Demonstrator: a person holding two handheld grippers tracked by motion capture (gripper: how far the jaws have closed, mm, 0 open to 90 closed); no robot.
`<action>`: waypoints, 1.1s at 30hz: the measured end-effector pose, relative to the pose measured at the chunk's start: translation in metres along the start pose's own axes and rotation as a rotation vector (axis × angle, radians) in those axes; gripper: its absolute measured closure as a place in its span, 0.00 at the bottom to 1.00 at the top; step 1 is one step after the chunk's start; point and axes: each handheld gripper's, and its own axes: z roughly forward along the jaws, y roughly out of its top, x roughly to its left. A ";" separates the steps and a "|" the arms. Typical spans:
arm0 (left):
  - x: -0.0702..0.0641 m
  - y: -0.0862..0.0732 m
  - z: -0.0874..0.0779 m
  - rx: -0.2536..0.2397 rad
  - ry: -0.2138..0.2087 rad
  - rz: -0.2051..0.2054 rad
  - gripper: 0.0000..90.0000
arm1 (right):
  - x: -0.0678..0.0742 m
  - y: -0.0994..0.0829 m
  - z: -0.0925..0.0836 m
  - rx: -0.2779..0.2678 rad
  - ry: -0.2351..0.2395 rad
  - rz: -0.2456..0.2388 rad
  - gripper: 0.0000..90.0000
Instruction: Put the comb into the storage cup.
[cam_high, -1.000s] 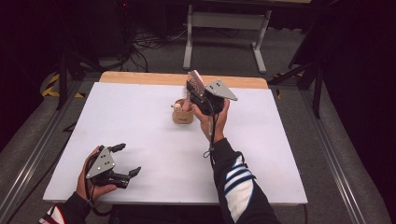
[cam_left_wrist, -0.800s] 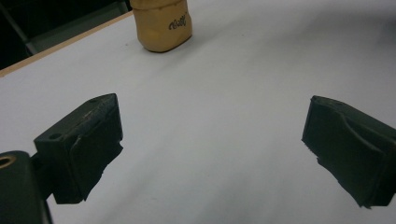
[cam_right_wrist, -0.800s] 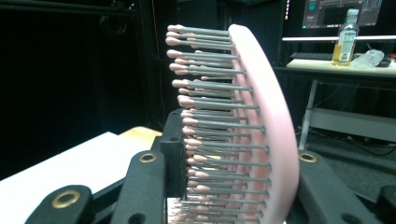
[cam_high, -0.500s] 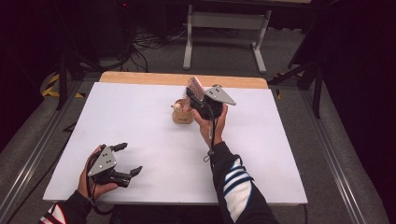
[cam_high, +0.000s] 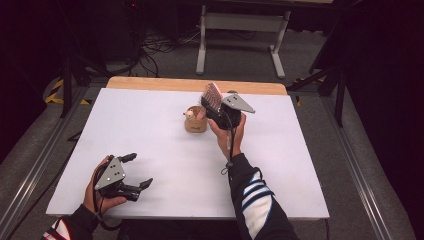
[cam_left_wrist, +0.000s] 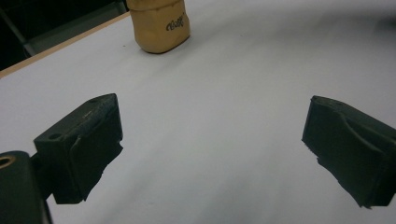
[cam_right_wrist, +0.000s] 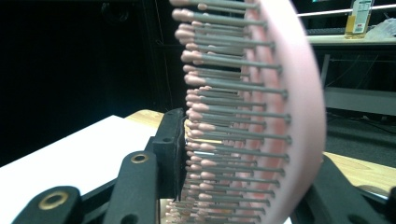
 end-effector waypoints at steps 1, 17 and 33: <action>0.000 0.000 0.000 0.001 -0.001 -0.001 0.06 | -0.001 -0.001 0.000 0.000 -0.002 0.006 0.63; -0.001 -0.001 0.002 0.010 0.002 0.004 0.06 | -0.008 -0.011 -0.008 0.011 -0.055 0.016 0.59; 0.005 -0.001 -0.002 0.012 0.036 0.002 0.07 | -0.013 -0.012 -0.015 0.035 -0.054 -0.006 0.55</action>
